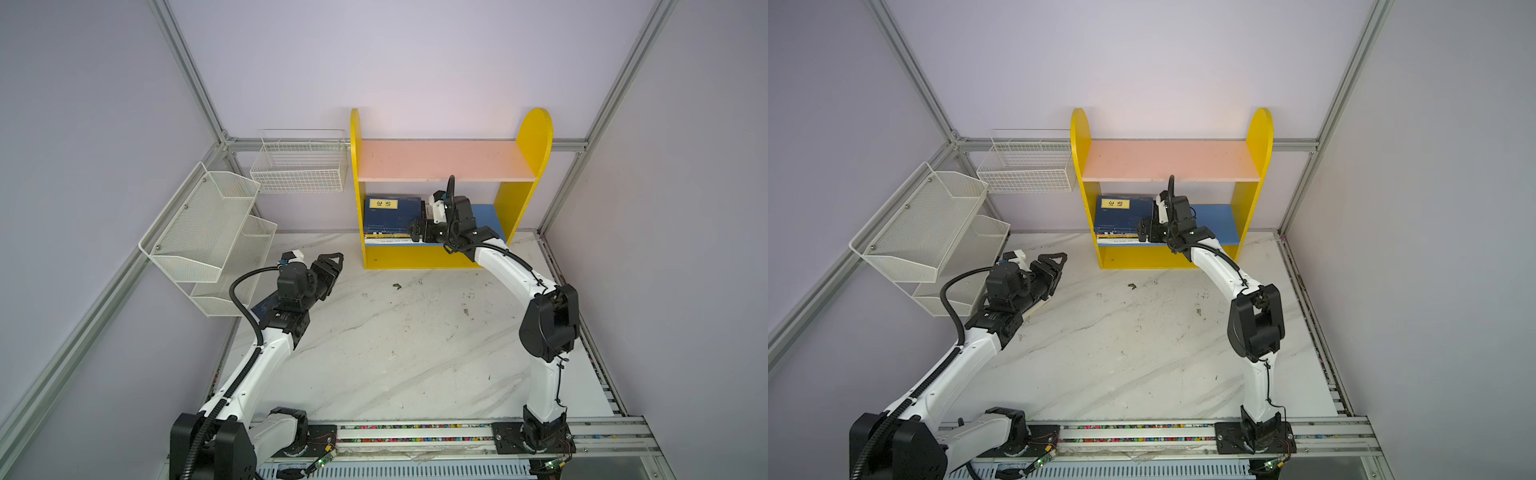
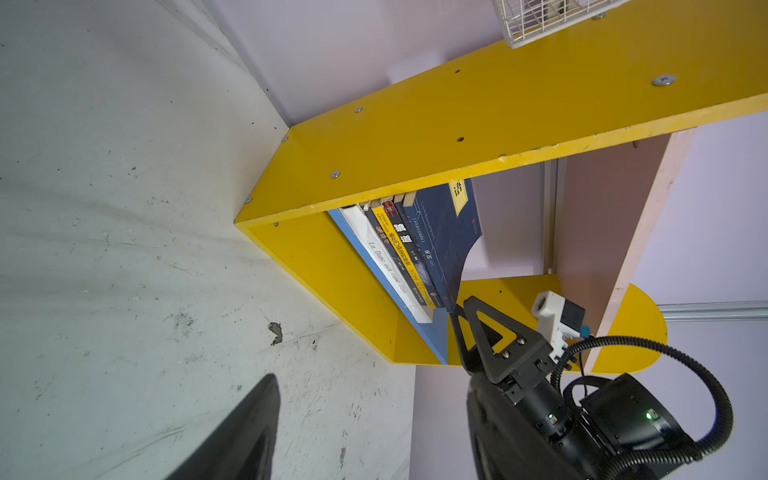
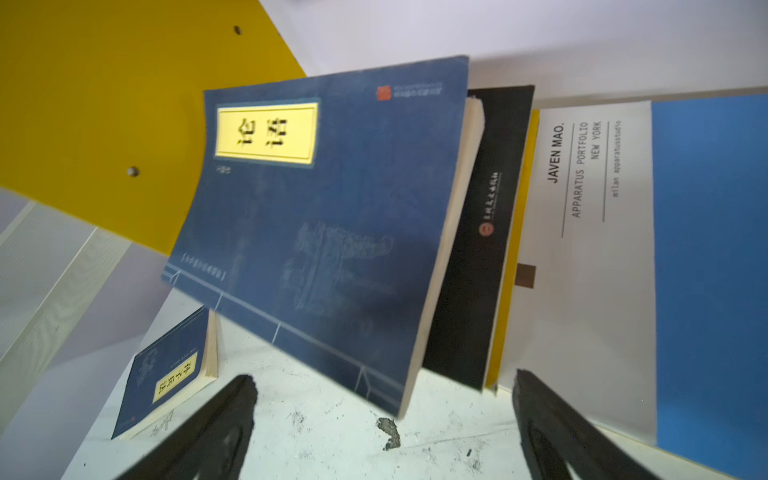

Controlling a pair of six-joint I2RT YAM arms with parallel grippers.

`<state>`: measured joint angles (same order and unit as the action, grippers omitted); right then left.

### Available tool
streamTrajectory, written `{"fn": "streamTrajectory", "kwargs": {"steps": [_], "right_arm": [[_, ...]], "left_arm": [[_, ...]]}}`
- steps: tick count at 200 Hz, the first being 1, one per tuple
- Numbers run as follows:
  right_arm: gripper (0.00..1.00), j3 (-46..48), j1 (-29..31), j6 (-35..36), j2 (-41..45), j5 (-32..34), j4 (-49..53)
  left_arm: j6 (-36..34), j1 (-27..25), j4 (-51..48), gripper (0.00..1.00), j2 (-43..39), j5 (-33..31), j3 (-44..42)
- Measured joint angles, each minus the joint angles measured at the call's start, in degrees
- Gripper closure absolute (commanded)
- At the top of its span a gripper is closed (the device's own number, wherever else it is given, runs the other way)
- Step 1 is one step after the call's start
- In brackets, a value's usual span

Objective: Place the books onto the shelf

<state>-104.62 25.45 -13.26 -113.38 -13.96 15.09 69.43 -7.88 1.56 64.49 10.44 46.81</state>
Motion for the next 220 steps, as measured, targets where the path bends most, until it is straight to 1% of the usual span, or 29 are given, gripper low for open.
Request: {"fn": "streamTrajectory", "kwargs": {"steps": [18, 45, 98, 150, 181, 220], "right_arm": [[0.03, 4.5, 0.0, 2.2, 3.9, -0.2, -2.4], [0.03, 5.5, 0.0, 4.2, 5.9, 0.1, -4.7], [0.06, 5.6, 0.0, 6.5, 5.7, 1.3, -5.5], [0.14, 5.6, 0.0, 7.8, 3.4, 1.8, -5.5], [0.17, 5.6, 0.0, 8.0, 1.2, 1.8, -5.5], [0.22, 5.4, 0.0, 8.0, 0.7, 2.4, -5.5]], "left_arm": [[0.0, 0.0, -0.1, 0.30, -0.2, 0.0, -0.1], [0.0, 0.0, 0.0, 0.30, 0.0, 0.1, -0.1], [0.0, 0.0, -0.2, 0.30, 1.2, 0.9, -0.1], [0.0, 0.0, -0.5, 0.29, 1.0, 0.8, -0.1], [0.0, 0.0, -0.5, 0.29, 1.0, 0.8, -0.1], [0.0, 0.0, -0.5, 0.29, 1.0, 0.8, -0.1]]}}
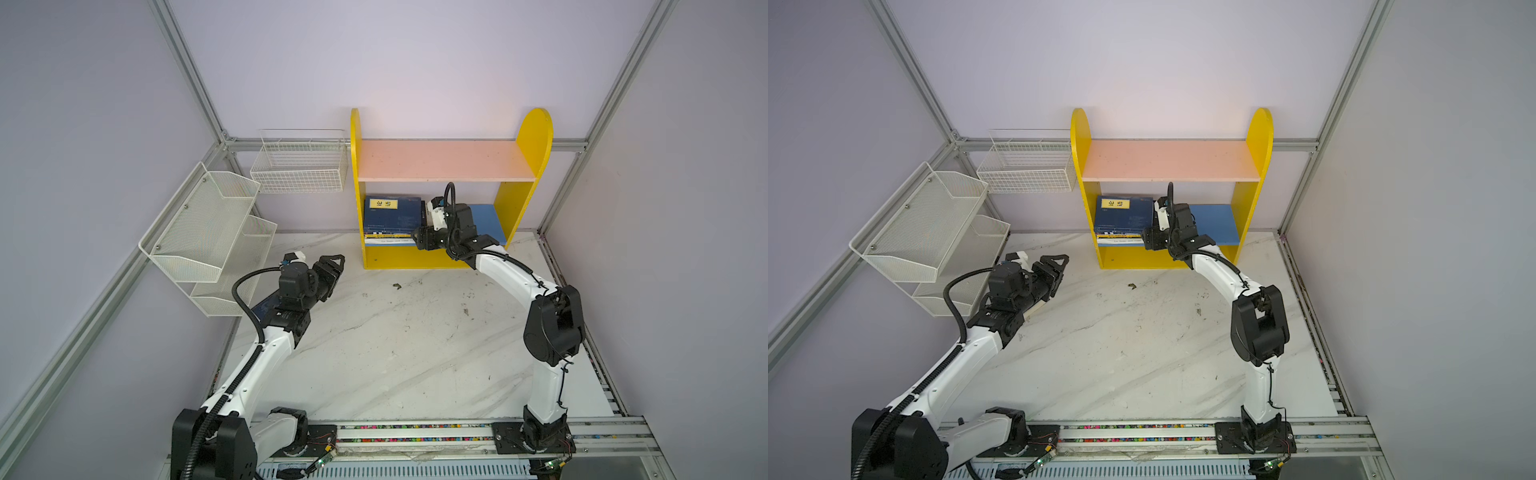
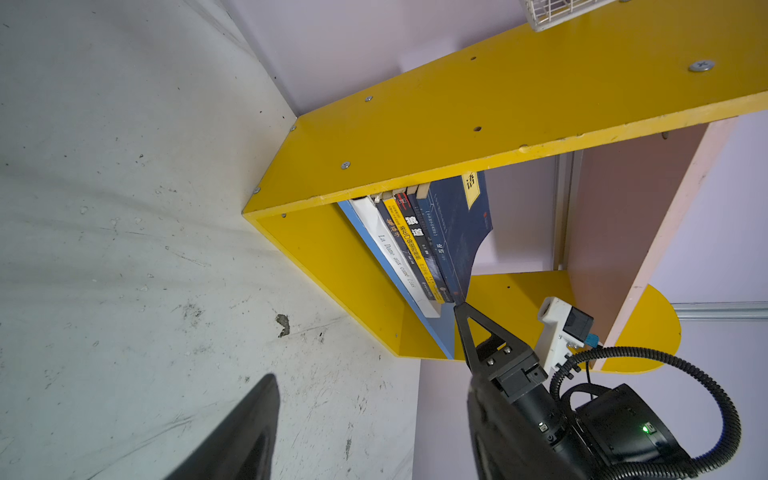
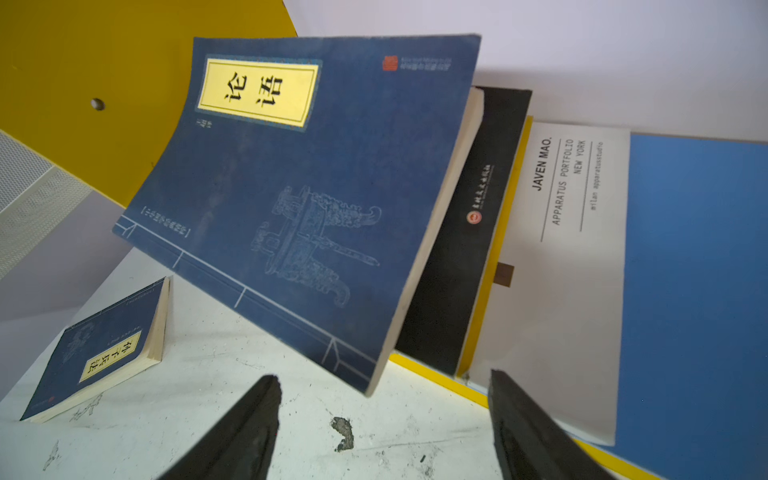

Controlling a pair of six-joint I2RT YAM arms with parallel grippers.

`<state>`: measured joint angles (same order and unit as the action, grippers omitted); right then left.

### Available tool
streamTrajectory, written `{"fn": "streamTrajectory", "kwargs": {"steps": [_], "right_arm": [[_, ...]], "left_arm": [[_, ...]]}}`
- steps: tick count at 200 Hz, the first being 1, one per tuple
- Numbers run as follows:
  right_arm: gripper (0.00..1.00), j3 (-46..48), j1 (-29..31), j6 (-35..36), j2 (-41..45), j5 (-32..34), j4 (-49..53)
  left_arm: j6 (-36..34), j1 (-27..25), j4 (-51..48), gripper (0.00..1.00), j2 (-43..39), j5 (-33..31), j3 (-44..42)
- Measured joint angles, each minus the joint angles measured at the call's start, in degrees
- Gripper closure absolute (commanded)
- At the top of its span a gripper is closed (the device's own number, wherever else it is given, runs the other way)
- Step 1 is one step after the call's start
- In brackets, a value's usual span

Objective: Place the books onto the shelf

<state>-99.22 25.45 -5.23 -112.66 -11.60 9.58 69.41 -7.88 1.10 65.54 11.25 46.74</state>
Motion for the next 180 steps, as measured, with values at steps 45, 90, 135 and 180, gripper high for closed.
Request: {"fn": "streamTrajectory", "kwargs": {"steps": [45, 90, 135, 180], "right_arm": [[0.26, -2.0, 0.0, 0.0, -1.6, 0.2, 0.0], [0.27, -2.8, 0.0, 0.2, -3.3, 0.2, 0.0], [0.33, -2.8, 0.0, 0.4, -3.3, 1.4, 0.0], [0.38, -2.8, 0.0, -0.5, -3.5, 2.4, -1.4]], "left_arm": [[0.0, 0.0, 0.0, 0.29, 0.0, -0.2, 0.0], [0.0, 0.0, 0.0, 0.29, 0.0, -0.7, 0.0], [0.0, 0.0, 0.0, 0.29, 0.0, -1.0, 0.0], [0.0, 0.0, 0.0, 0.29, 0.0, -1.0, 0.0]]}}
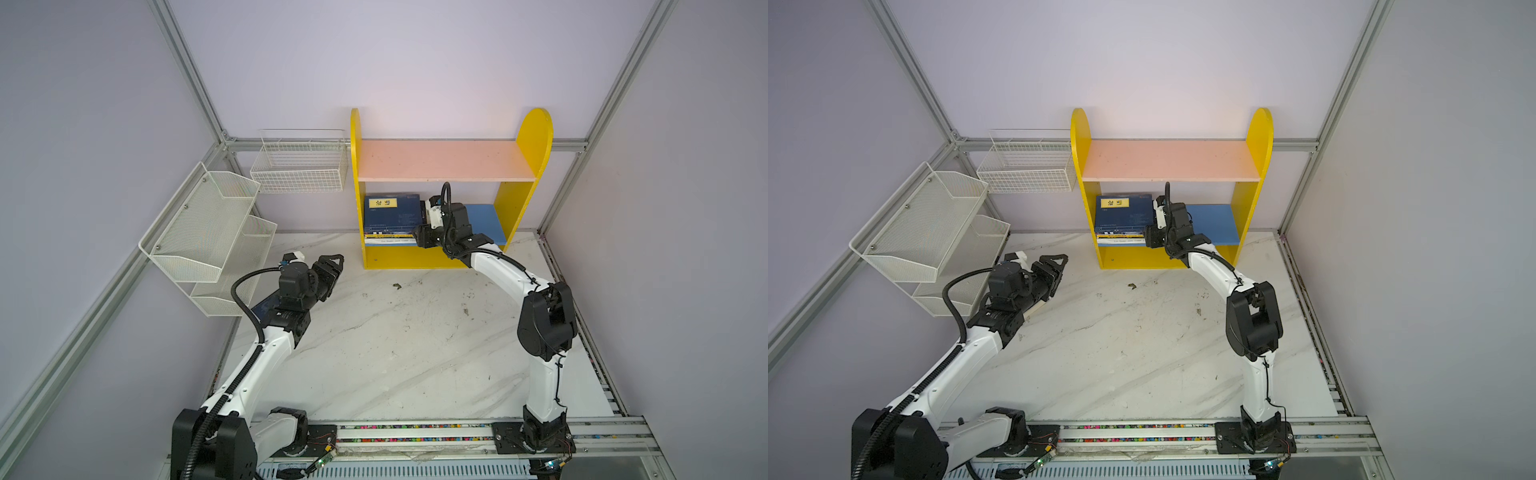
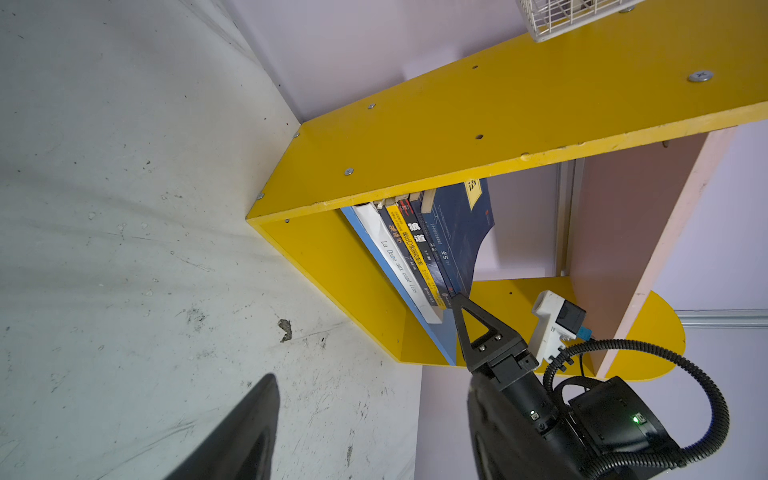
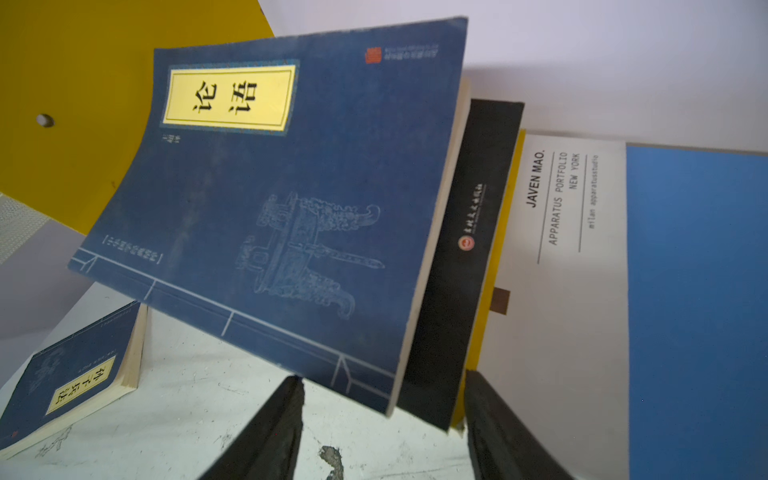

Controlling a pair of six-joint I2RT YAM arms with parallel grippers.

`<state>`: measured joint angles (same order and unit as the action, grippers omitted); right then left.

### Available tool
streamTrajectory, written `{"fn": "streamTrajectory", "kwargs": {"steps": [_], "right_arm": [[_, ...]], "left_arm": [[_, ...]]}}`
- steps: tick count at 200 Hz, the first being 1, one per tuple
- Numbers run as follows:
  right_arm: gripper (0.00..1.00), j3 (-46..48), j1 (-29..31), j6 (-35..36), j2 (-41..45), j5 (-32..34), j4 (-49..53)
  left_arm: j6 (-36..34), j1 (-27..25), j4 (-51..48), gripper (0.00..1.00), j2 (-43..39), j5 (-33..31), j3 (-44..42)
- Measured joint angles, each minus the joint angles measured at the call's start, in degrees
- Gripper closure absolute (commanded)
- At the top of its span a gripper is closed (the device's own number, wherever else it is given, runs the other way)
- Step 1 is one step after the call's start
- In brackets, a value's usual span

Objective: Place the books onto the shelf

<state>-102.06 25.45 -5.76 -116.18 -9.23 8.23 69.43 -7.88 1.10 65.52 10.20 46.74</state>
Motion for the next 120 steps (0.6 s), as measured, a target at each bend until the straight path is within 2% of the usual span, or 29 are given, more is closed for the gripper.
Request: {"fn": "streamTrajectory", "kwargs": {"steps": [66, 120], "right_arm": [[0.34, 0.1, 0.0, 0.0, -0.4, -0.8, -0.3], [0.35, 1.3, 0.2, 0.1, 0.2, -1.1, -1.6]], "left_arm": [[0.0, 0.0, -0.2, 0.29, -0.3, -0.7, 0.0], [0.0, 1.0, -0.9, 0.29, -0.3, -0.8, -0.4]]}}
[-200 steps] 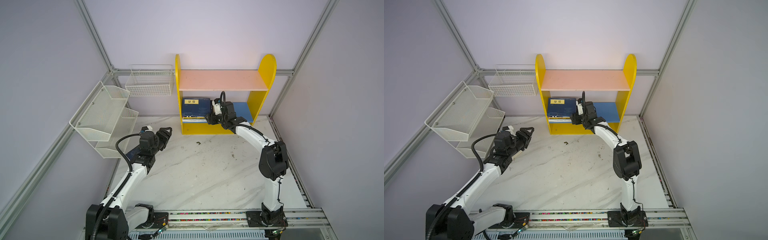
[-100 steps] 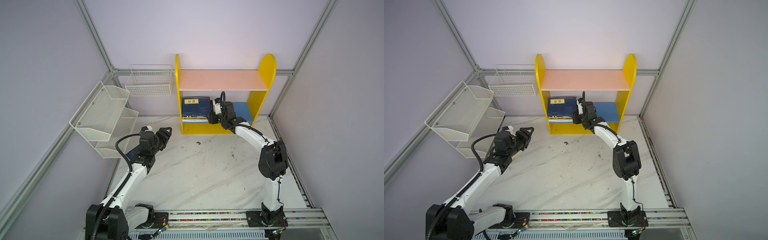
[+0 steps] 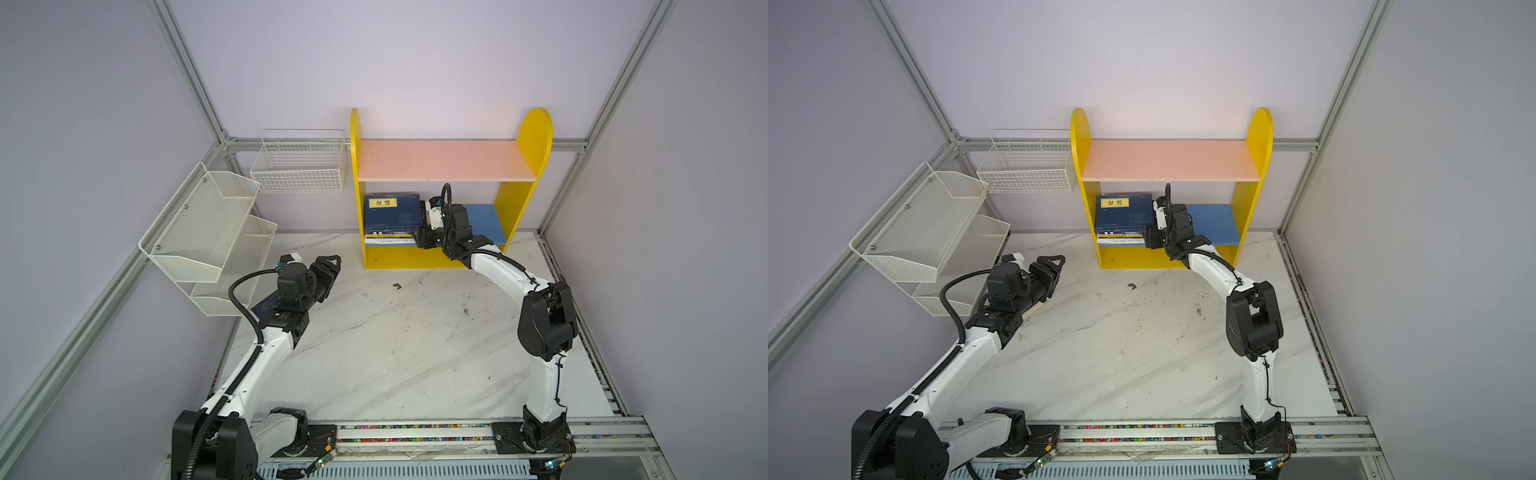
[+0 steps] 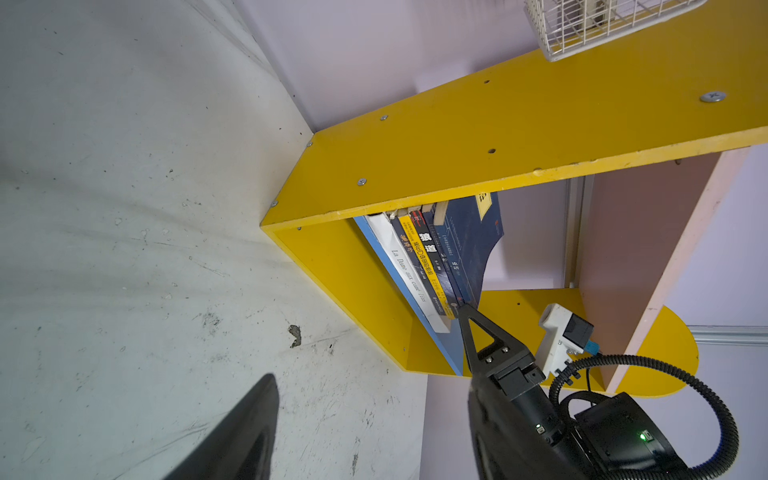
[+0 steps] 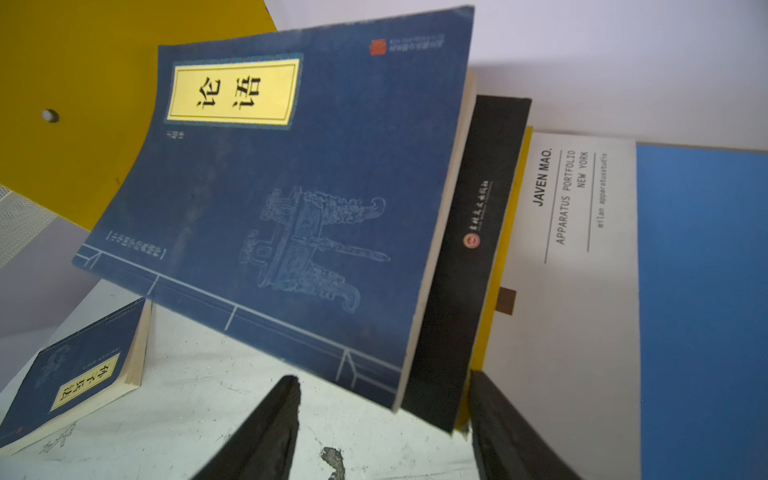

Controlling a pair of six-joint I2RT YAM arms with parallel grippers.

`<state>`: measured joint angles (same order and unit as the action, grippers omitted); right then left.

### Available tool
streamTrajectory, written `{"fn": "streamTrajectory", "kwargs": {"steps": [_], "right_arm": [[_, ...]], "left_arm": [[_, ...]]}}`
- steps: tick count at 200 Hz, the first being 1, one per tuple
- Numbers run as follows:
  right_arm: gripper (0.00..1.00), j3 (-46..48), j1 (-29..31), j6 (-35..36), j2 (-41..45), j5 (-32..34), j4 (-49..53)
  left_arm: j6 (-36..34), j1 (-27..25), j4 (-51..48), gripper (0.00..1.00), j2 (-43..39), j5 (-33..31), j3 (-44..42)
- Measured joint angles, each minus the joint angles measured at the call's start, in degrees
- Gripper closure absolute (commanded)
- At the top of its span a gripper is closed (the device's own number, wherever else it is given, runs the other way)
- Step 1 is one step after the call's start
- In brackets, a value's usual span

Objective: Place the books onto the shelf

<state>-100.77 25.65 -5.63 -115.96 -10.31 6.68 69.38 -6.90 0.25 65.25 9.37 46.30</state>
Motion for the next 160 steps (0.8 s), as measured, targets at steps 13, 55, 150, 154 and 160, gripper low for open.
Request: {"fn": "streamTrajectory", "kwargs": {"steps": [13, 55, 150, 154, 160], "right_arm": [[0.37, 0.0, 0.1, 0.0, 0.0, 0.1, 0.0], [0.40, -0.2, 0.2, 0.0, 0.0, 0.6, 0.0], [0.43, -1.6, 2.0, 1.3, -0.1, 5.6, 1.8], [0.43, -1.8, 2.1, 1.4, -0.1, 5.9, 2.0], [0.42, -1.9, 2.2, 1.6, -0.1, 6.2, 2.2]], "left_arm": [[0.0, 0.0, 0.0, 0.29, 0.0, 0.0, -0.2], [0.0, 0.0, 0.0, 0.29, 0.0, 0.0, -0.9], [0.0, 0.1, -0.4, 0.29, -0.3, 0.0, -2.1], [0.0, 0.1, -0.4, 0.29, -0.3, 0.0, -2.2], [0.0, 0.1, -0.4, 0.29, -0.3, 0.0, -2.3]]}}
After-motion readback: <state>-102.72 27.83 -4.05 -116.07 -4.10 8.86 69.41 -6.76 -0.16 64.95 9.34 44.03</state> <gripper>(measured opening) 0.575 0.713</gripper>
